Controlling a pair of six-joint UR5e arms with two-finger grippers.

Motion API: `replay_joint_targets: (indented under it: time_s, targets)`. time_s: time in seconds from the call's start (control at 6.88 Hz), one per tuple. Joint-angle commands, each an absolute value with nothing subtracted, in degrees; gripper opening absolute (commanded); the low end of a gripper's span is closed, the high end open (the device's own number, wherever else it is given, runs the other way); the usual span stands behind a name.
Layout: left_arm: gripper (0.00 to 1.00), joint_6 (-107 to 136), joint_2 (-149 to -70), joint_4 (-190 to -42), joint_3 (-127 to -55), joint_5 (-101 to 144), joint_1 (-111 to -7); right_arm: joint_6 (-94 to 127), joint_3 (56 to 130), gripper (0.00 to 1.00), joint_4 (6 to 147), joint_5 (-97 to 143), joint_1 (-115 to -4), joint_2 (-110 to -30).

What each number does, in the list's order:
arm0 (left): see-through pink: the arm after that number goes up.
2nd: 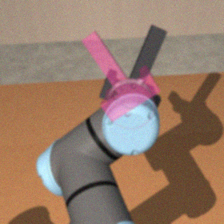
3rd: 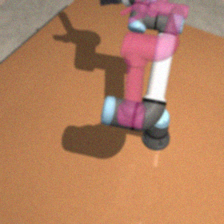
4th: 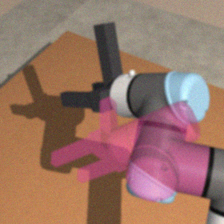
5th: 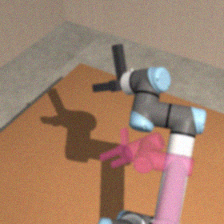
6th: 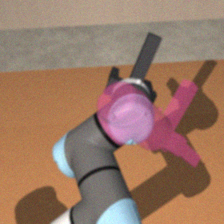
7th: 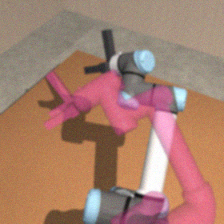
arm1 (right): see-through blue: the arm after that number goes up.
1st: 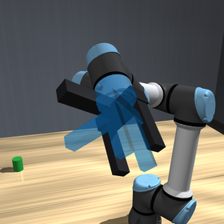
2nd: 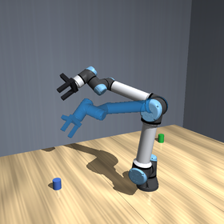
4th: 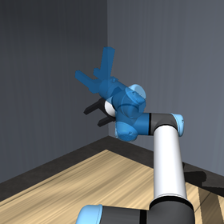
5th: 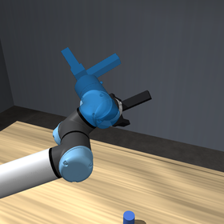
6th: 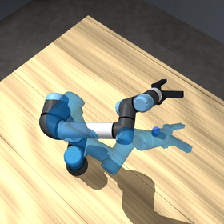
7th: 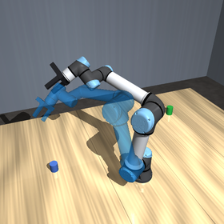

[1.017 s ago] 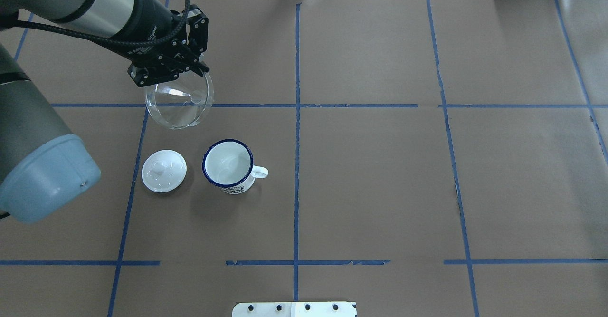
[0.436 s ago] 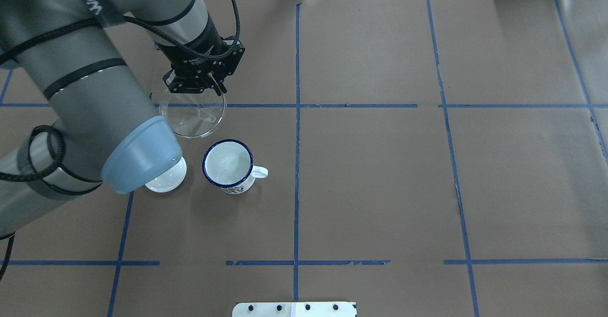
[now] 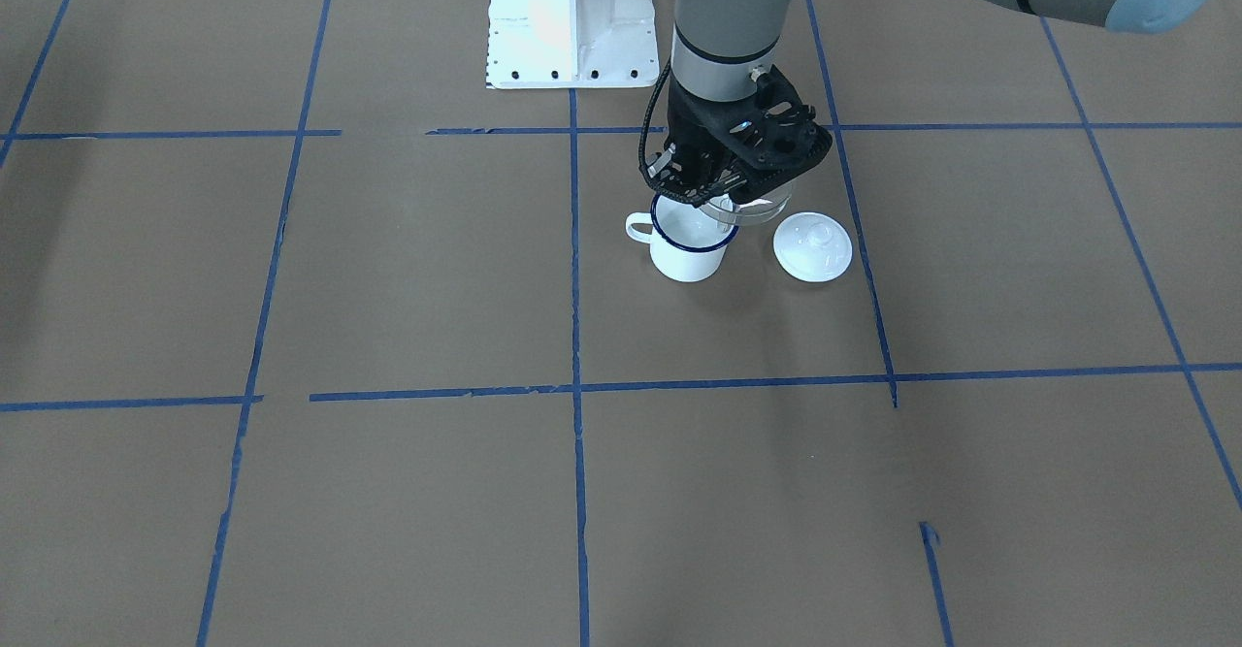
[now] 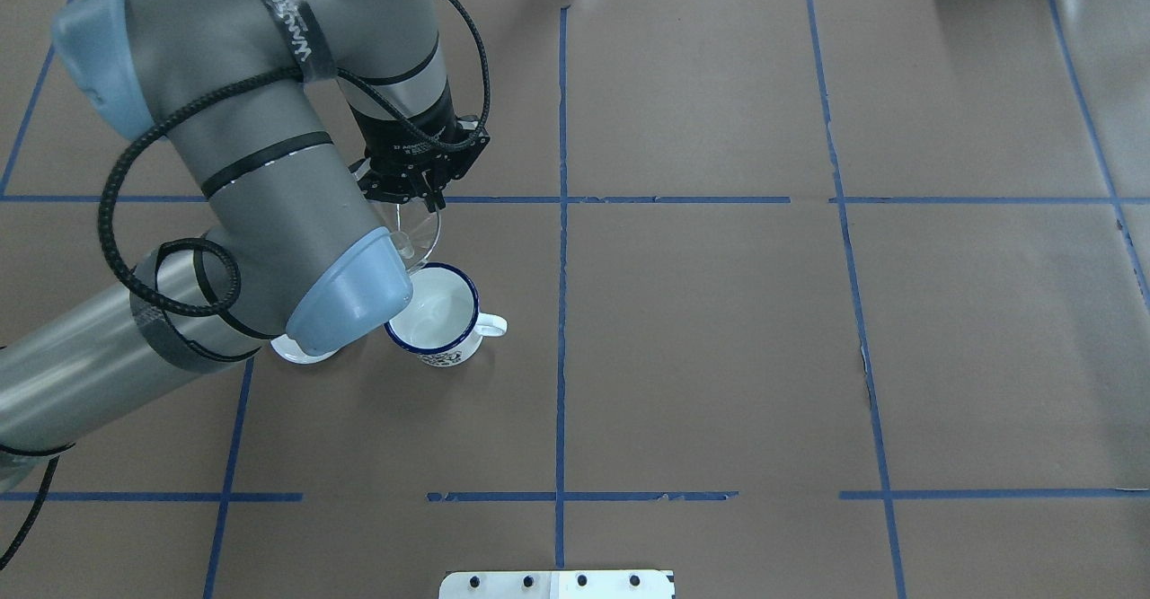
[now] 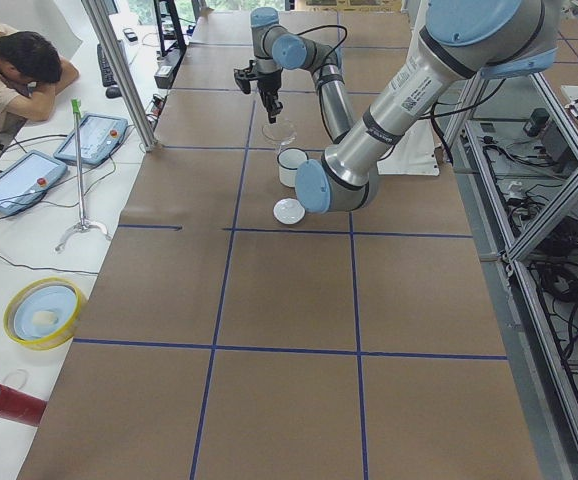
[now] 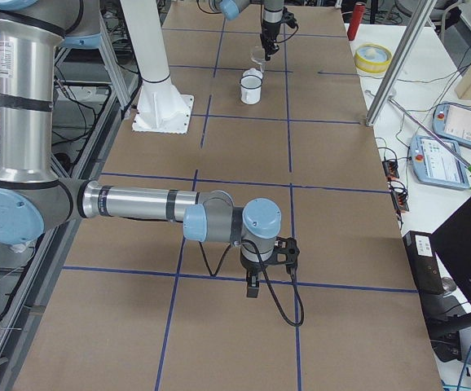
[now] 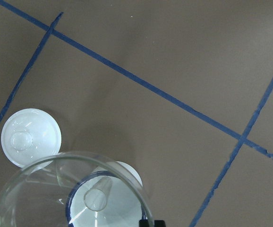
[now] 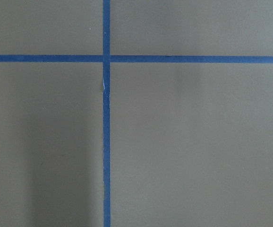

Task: Place funnel on cup
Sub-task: 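Lift the funnel and carry it over the open mug, then lower the funnel into the mug's opening and release it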

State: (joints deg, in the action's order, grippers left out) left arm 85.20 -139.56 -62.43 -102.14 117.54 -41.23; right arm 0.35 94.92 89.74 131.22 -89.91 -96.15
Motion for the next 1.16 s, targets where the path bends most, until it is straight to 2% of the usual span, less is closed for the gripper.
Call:
replay_joint_targets:
  time_s: [0.0, 0.44, 1.02]
  targets:
    - [0.0, 84.7, -139.0, -63.3, -101.3, 117.5, -37.6, 0.4, 94.9, 1.0, 89.7, 131.2, -89.9, -96.2]
    - [0.0, 84.7, -137.7, -68.9, -97.1, 117.4, -35.3, 0.4, 94.9, 1.0, 89.7, 131.2, -89.9, -96.2]
    - [0.0, 83.5, -135.0, -72.0, -96.9, 117.1, -34.8, 0.4, 94.9, 1.0, 89.7, 131.2, -89.9, -96.2]
